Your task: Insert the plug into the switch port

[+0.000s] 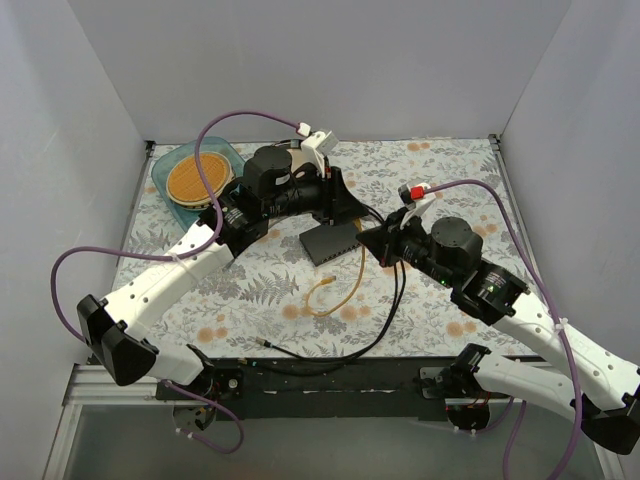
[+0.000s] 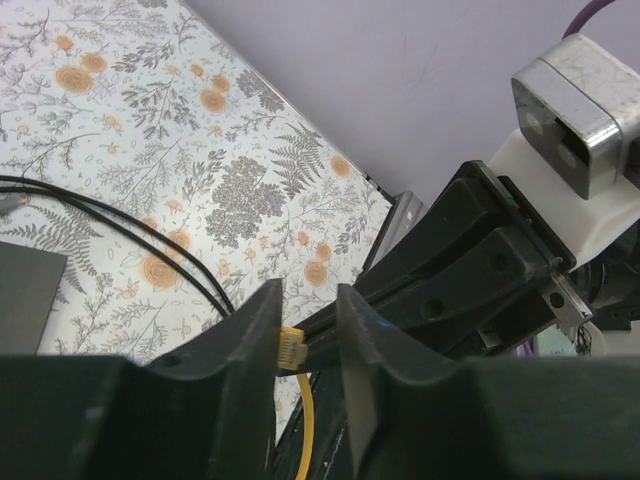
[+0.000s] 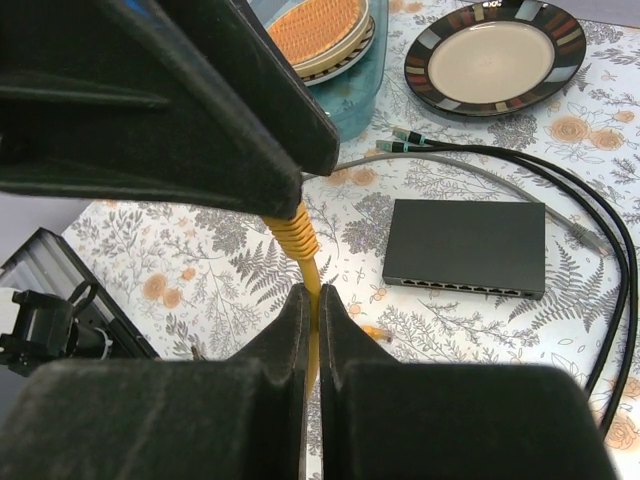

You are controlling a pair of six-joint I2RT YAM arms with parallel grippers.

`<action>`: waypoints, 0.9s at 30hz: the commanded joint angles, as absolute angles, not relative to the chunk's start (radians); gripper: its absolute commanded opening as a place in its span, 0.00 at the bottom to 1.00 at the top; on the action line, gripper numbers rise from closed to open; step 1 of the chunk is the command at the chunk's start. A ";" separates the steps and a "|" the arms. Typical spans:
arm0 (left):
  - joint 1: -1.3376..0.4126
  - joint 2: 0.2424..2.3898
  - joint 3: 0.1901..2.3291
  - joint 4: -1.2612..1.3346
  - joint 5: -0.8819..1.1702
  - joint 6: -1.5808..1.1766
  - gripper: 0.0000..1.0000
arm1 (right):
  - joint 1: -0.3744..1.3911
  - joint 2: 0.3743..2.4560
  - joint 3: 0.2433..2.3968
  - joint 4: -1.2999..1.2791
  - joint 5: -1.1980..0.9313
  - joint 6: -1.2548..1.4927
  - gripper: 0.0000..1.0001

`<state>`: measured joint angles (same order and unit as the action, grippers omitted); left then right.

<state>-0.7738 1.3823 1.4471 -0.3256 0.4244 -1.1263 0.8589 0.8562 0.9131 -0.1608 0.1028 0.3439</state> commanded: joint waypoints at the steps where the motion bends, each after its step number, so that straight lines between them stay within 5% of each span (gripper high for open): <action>1: -0.776 1.379 1.437 -0.304 0.471 -1.131 0.36 | 0.859 0.835 0.911 -0.075 0.135 0.391 0.01; 9: -0.778 1.391 1.430 -0.296 0.460 -1.131 0.25 | 0.859 0.833 0.919 -0.054 0.138 0.402 0.01; 13: -0.778 1.404 1.437 -0.298 0.457 -1.137 0.00 | 0.859 0.844 0.920 -0.048 0.135 0.422 0.01; 14: -0.776 1.410 1.439 -0.302 0.451 -1.141 0.00 | 0.859 0.847 0.919 -0.040 0.121 0.414 0.01; 16: -0.778 1.419 1.462 -0.320 0.427 -1.147 0.00 | 0.859 0.868 0.934 -0.050 0.078 0.387 0.18; 17: -0.778 1.422 1.471 -0.345 0.411 -1.153 0.00 | 0.859 0.877 0.963 -0.069 0.077 0.379 0.41; 20: -0.778 1.443 1.519 -0.417 0.321 -1.172 0.00 | 0.859 0.911 1.032 -0.165 0.122 0.341 0.72; 27: -0.776 1.518 1.637 -0.609 0.077 -1.239 0.00 | 0.859 0.942 1.113 -0.241 0.241 0.281 0.76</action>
